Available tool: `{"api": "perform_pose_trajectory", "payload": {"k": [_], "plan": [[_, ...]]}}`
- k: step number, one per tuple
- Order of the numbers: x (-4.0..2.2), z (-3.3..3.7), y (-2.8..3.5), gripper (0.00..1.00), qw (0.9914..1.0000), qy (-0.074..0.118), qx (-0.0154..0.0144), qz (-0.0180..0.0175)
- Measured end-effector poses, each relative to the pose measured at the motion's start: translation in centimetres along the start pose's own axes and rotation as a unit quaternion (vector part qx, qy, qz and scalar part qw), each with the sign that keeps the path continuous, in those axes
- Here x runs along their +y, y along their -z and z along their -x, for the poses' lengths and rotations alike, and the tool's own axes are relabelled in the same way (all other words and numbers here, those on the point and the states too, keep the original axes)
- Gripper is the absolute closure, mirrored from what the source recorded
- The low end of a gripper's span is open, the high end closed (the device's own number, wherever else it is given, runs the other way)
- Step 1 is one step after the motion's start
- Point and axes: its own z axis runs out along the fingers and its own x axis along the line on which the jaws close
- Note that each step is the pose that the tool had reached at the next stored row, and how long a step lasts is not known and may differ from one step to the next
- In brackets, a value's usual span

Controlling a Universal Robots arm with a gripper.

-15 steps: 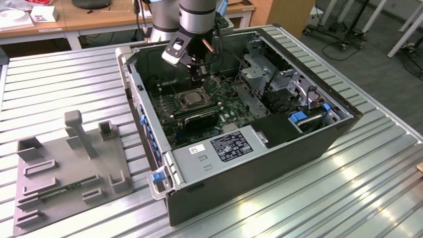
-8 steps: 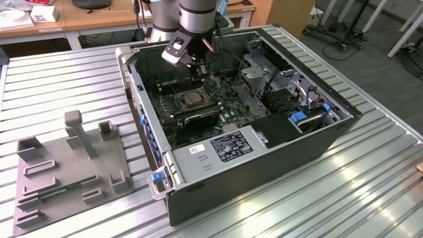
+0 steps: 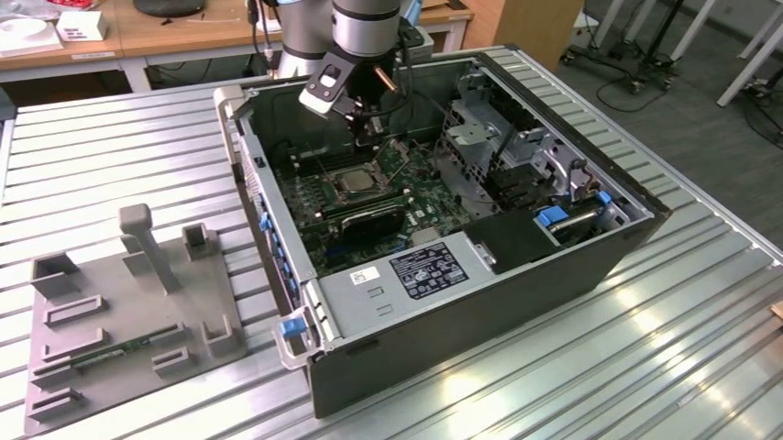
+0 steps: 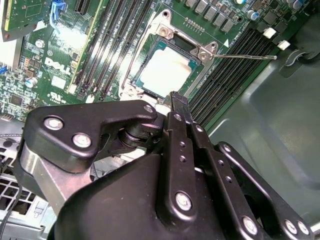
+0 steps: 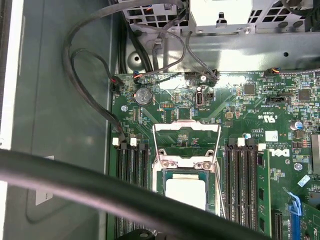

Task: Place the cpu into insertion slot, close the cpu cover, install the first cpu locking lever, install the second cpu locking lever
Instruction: 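Close the cpu cover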

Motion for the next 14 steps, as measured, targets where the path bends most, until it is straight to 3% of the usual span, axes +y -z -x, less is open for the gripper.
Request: {"api": "perform_pose_trajectory", "payload": {"k": [14], "plan": [[0.53, 0.00, -0.02, 0.90, 1.00000, 0.000, 0.0000, 0.0000]]}}
